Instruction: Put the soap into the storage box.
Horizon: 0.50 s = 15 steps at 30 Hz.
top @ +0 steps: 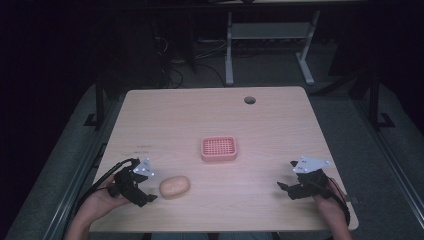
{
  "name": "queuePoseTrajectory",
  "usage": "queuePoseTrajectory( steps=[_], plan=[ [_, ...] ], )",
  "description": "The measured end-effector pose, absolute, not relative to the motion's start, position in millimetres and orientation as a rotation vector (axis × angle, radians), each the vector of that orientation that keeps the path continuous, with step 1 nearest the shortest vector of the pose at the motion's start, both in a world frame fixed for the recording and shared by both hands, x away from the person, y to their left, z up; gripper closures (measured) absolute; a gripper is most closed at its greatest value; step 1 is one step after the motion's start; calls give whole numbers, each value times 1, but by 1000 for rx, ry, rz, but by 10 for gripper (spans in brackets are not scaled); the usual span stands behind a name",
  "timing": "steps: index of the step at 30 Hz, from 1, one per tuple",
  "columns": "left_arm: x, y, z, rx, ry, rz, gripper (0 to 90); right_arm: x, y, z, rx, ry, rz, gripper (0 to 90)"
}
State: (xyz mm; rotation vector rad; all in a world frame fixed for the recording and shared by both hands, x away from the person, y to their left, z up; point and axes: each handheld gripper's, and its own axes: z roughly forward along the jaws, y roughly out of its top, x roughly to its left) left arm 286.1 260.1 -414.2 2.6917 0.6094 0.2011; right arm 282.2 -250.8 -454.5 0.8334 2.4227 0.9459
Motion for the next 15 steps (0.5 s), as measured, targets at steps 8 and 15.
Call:
queuePoseTrajectory(
  steps=[8,15],
  plan=[
    [290,247,-415,2695,584,190,207,282,-251,-454,834,2422,945,140],
    [293,236,-417,2716,556,183,207,282,-251,-454,825,2424,950,140]
  ],
)
